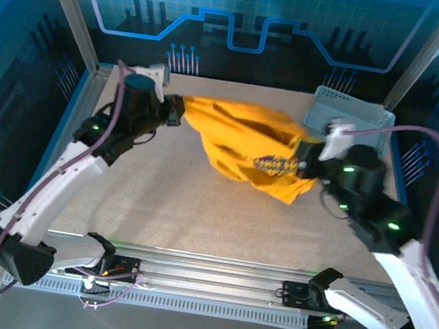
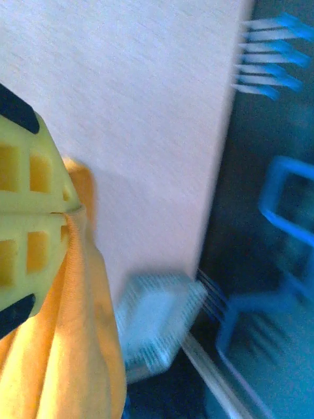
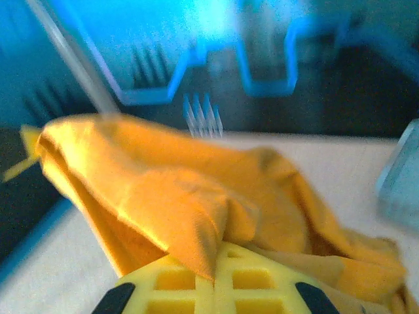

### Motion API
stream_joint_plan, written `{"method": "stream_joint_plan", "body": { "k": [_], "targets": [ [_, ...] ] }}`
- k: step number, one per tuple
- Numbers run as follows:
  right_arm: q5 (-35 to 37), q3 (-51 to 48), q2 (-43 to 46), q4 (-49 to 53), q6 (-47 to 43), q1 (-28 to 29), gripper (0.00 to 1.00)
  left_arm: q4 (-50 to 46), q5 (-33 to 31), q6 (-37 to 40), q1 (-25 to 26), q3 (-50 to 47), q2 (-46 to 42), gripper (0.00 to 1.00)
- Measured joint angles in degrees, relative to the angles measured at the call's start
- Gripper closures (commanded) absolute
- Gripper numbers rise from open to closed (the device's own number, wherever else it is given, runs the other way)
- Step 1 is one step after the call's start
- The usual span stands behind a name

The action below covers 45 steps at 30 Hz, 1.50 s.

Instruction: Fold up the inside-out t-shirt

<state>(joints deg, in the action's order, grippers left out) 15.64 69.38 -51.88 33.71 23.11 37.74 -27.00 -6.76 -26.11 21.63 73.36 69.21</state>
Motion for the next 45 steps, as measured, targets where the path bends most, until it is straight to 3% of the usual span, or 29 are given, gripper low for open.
{"method": "stream_joint_plan", "body": {
  "k": [3, 7, 10, 13, 18, 20, 28, 38, 42, 45],
  "targets": [
    [1.8, -12.3, -7.7, -2.8, 1.8, 8.5, 0.83, -0.9, -0.3, -2.1, -2.2, -12.4, 2.3, 1.0],
    [1.8, -20.2, -17.2, -3.1, 4.2, 15.9, 0.45, -2.4, -0.3, -3.6, -3.0, -23.5, 3.4, 1.0],
    [2.4, -19.8, -17.1, -3.2, 3.8, 16.7, 0.35, -2.1, -0.4, -4.2, -3.7, -26.8, 3.3, 1.0],
    [1.9, -18.1, -14.6, -3.3, 2.8, 13.5, 0.33, -0.7, -0.5, -5.1, -5.1, -29.0, 2.3, 1.0],
    [-0.2, -14.3, -15.5, -2.1, 2.6, 1.2, 0.35, 1.7, -0.2, -6.5, -6.1, -30.1, 1.7, 1.0],
    [-0.2, -11.7, -19.1, -0.7, 2.8, -0.7, 0.36, 2.7, 0.2, -7.0, -6.1, -30.1, 1.7, 1.0],
    [-3.8, -5.5, -31.1, 0.5, 5.2, -0.2, 0.39, 3.8, 0.6, -7.1, -6.1, -30.1, 1.7, 1.0],
    [-5.8, -0.7, -45.4, 0.5, 8.0, 0.1, 0.54, 4.9, 0.6, -7.8, -6.1, -31.2, 1.7, 1.0],
    [-5.5, 1.5, -48.9, 0.6, 8.4, 0.1, 0.68, 5.1, 1.0, -8.1, -6.1, -31.2, 1.7, 1.0],
    [-4.9, 2.2, -49.7, 0.5, 8.4, 0.1, 0.91, 5.1, 1.0, -8.1, -6.1, -31.2, 1.6, 1.0]
  ]
}}
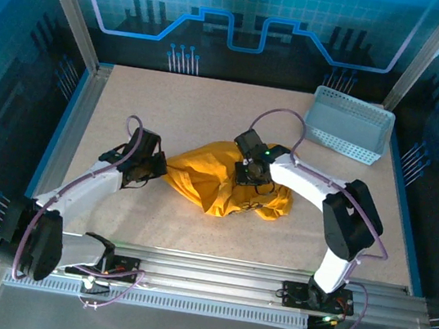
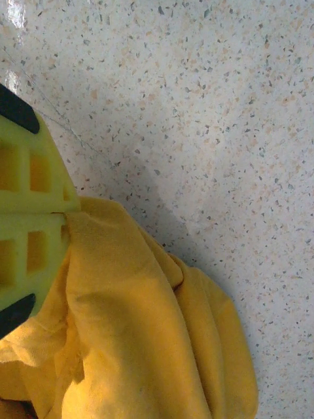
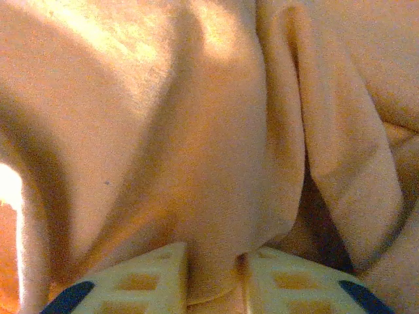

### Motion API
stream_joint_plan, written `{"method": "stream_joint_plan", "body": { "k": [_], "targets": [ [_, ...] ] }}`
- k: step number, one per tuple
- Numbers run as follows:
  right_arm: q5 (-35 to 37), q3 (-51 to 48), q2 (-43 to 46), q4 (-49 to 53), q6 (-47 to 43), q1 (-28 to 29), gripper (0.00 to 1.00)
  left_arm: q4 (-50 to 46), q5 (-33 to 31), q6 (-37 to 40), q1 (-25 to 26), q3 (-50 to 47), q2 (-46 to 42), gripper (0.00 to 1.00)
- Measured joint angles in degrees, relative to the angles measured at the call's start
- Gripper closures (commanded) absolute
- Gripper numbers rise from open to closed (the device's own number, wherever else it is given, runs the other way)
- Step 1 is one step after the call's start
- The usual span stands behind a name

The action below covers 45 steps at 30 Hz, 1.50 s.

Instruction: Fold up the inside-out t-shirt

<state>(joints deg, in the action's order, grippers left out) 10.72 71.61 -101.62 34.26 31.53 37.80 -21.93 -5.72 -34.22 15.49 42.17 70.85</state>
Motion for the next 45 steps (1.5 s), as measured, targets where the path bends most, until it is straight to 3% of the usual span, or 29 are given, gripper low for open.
{"method": "stream_joint_plan", "body": {
  "k": [2, 8, 17, 22, 26, 31, 33, 37, 45],
  "targets": [
    [1.0, 0.5, 0.0, 0.4, -0.6, 0.0, 0.99, 0.0, 0.0, 0.0, 0.0, 0.0, -0.2, 1.0],
    [6.1, 2.4, 5.9, 5.3, -3.3, 0.0, 1.0, -1.6, 0.3, 0.7, -0.8, 1.0, -1.9, 1.0],
    [11.0, 10.6, 36.5, 8.3, -9.4, -0.9, 1.0, -3.3, 3.5, 4.2, -3.8, 18.9, -12.7, 1.0],
    [10.4, 5.0, 46.5, 5.9, -9.3, -1.4, 1.0, 1.5, 6.9, 4.6, -3.8, 21.0, -18.1, 1.0],
    [7.3, -6.6, 42.1, 3.7, -6.6, -2.3, 1.0, -0.1, 6.8, 4.3, -3.8, 18.4, -7.8, 1.0],
    [1.2, -18.5, 29.0, 2.3, -3.3, -2.4, 0.66, -4.5, 7.9, 4.2, -4.1, 10.3, 7.1, 1.0],
    [0.8, -18.8, 27.4, 3.1, -3.0, -2.4, 0.56, -6.3, 8.5, 4.2, -4.1, 8.3, 6.7, 1.0],
    [0.6, -15.6, 27.3, 3.1, -3.2, -2.1, 0.47, -5.4, 9.6, 4.3, -4.2, 8.1, 2.8, 1.0],
    [3.8, -9.7, 23.9, 4.2, -3.9, 4.3, 0.42, -3.4, 10.4, 4.3, -4.1, 7.1, -1.2, 1.0]
  ]
}}
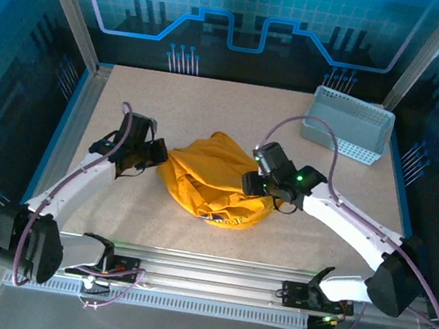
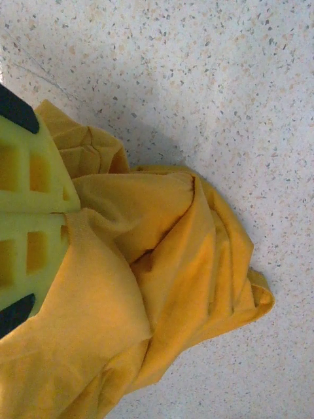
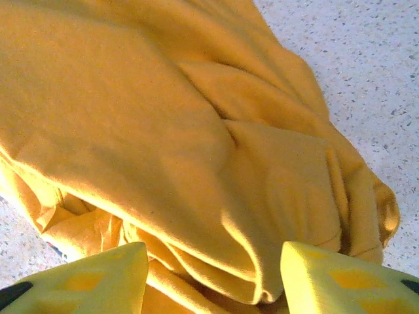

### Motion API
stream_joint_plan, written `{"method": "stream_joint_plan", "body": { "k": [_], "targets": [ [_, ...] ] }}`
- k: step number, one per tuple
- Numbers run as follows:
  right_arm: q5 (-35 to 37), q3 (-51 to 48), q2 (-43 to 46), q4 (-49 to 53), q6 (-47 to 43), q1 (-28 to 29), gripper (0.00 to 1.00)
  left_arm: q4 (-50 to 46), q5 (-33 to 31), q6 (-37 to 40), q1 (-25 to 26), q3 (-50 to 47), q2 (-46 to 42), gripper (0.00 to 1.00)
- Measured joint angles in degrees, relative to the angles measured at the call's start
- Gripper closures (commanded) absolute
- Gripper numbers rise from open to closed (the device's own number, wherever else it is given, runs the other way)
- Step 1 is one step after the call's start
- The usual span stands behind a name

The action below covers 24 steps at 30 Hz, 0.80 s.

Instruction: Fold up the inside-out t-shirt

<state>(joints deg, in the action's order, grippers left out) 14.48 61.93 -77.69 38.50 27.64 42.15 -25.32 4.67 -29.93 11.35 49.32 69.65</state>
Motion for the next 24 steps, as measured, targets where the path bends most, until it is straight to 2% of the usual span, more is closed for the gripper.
{"method": "stream_joint_plan", "body": {
  "k": [4, 7, 10, 12, 13, 20, 24],
  "targets": [
    [4.1, 0.9, -3.1, 2.6, 0.7, 0.2, 0.44, 0.1, 0.2, 0.0, 0.0, -0.1, 0.0, 1.0],
    [6.0, 1.0, -4.5, 4.4, 0.9, 0.0, 0.53, 0.2, 0.2, 0.0, 0.0, -0.1, 0.0, 1.0],
    [6.1, 1.3, -5.5, 4.8, 0.7, -0.1, 0.74, 0.2, 0.2, 0.0, 0.0, -0.1, -0.1, 1.0],
    [6.1, 1.9, -6.3, 4.9, 0.7, -0.1, 0.96, 0.2, 0.2, 0.0, 0.0, -0.1, -0.1, 1.0],
    [6.1, 2.4, -6.7, 5.0, 0.5, -0.2, 1.0, 0.2, 0.3, 0.0, 0.0, -0.1, -0.1, 1.0],
    [8.2, 10.7, -5.8, 7.8, -1.4, -0.8, 1.0, -0.4, 0.4, 0.0, 0.0, 1.6, -2.3, 1.0],
    [8.5, 17.0, 1.9, 8.9, -3.3, -4.0, 1.0, -0.6, 0.3, 0.3, 0.0, 7.6, -6.1, 1.0]
  ]
}}
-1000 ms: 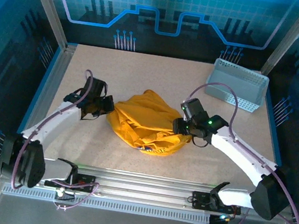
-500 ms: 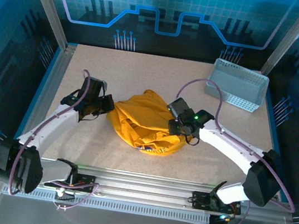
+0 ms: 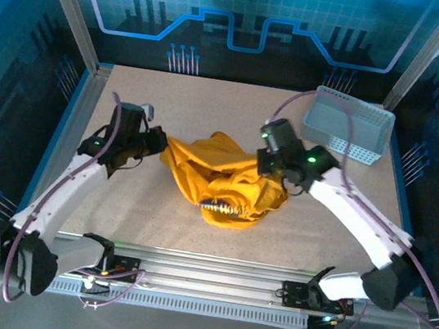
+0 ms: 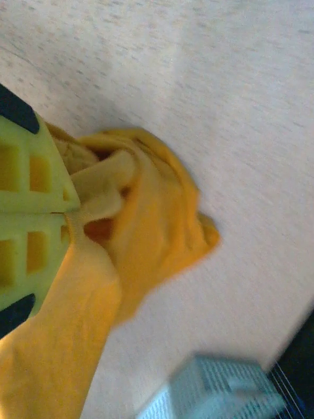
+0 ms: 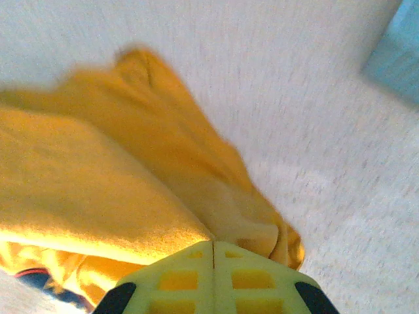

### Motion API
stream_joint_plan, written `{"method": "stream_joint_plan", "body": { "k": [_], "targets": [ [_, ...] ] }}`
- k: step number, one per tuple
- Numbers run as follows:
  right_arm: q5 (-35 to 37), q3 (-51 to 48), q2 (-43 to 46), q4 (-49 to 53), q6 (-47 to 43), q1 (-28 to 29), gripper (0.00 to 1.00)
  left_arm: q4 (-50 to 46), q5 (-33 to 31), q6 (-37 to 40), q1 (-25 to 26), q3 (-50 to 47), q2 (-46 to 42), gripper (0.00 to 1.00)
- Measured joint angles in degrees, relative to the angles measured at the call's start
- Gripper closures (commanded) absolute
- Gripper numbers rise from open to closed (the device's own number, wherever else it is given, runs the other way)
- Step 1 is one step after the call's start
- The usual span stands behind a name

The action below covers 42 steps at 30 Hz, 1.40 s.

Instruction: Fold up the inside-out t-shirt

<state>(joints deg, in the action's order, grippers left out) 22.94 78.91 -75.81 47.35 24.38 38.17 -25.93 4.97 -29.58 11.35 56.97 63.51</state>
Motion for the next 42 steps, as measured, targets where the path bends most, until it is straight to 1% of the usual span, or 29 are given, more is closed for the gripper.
{"method": "stream_joint_plan", "body": {
  "k": [1, 3, 6, 8, 9, 11, 14, 17, 18, 19, 22, 24, 26, 28, 30, 32, 33, 36, 39, 42],
  "targets": [
    [-0.2, 1.1, 2.6, -0.2, -0.3, -0.8, 1.0, 0.3, 0.0, 0.1, 0.0, 1.7, -1.3, 1.0],
    [-0.9, 2.9, 10.5, -1.9, -0.9, -2.4, 1.0, 2.5, 0.1, 0.2, 0.0, 4.9, -5.7, 1.0],
    [-2.8, 4.4, 20.6, -4.2, -0.9, -3.2, 1.0, 8.1, 0.5, 0.9, 0.0, 5.8, -13.0, 1.0],
    [-4.1, 4.8, 24.6, -5.4, -0.6, -3.5, 1.0, 10.5, 0.4, 1.3, 0.0, 5.8, -15.7, 1.0],
    [-4.5, 4.3, 25.4, -5.9, -0.3, -3.5, 1.0, 10.9, 0.1, 1.3, 0.0, 6.1, -15.7, 1.0],
    [-5.4, 1.6, 24.8, -6.7, 0.3, -3.7, 1.0, 9.3, -0.9, 1.2, 0.0, 7.3, -12.0, 1.0],
    [-6.9, -4.3, 20.1, -6.2, 1.6, -4.0, 1.0, 4.6, -2.3, 1.2, 0.0, 9.6, -0.3, 1.0],
    [-10.7, -10.0, 14.3, -6.2, 3.0, -3.9, 1.0, -1.6, -4.3, 1.2, -0.1, 9.5, 11.5, 1.0],
    [-11.6, -11.1, 13.0, -6.1, 3.7, -3.3, 1.0, -4.2, -5.1, 1.2, -0.2, 9.4, 14.5, 0.86],
    [-12.0, -11.6, 12.2, -6.0, 4.1, -2.6, 1.0, -6.0, -5.4, 1.3, -0.2, 9.4, 16.1, 0.77],
    [-12.1, -11.2, 10.5, -7.0, 5.6, 1.3, 1.0, -10.1, -6.3, 1.1, -0.3, 9.4, 17.5, 0.59],
    [-11.9, -10.1, 8.7, -8.0, 6.6, 4.0, 1.0, -9.7, -7.2, 0.8, 0.7, 7.8, 14.8, 0.53],
    [-11.1, -8.6, 6.1, -8.9, 7.6, 6.3, 1.0, -7.5, -8.3, 0.2, 3.3, 3.7, 9.3, 0.47],
    [-10.0, -7.0, 3.4, -9.4, 8.7, 8.2, 1.0, -3.8, -9.2, -0.4, 8.8, -2.6, 0.7, 0.42],
    [-9.2, -5.6, 1.0, -10.1, 9.9, 9.6, 1.0, 1.4, -9.1, -1.0, 16.5, -9.5, -8.6, 0.4],
    [-8.3, -4.8, -0.5, -10.9, 11.1, 10.5, 1.0, 6.4, -8.7, -2.1, 22.0, -14.6, -13.7, 0.4],
    [-7.8, -4.4, -0.9, -11.2, 11.6, 10.8, 1.0, 9.5, -8.6, -2.6, 24.3, -17.1, -14.9, 0.38],
    [-6.2, -2.7, -1.8, -11.7, 13.0, 11.8, 1.0, 16.3, -8.7, -3.7, 29.0, -21.6, -12.9, 0.32],
    [-5.2, -0.9, -2.4, -12.4, 13.9, 12.6, 1.0, 20.7, -8.7, -3.5, 32.9, -22.3, -7.8, 0.27],
    [-4.7, -0.6, -2.6, -13.1, 14.8, 13.3, 1.0, 25.7, -8.6, -3.1, 35.3, -22.2, -3.6, 0.25]
  ]
}}
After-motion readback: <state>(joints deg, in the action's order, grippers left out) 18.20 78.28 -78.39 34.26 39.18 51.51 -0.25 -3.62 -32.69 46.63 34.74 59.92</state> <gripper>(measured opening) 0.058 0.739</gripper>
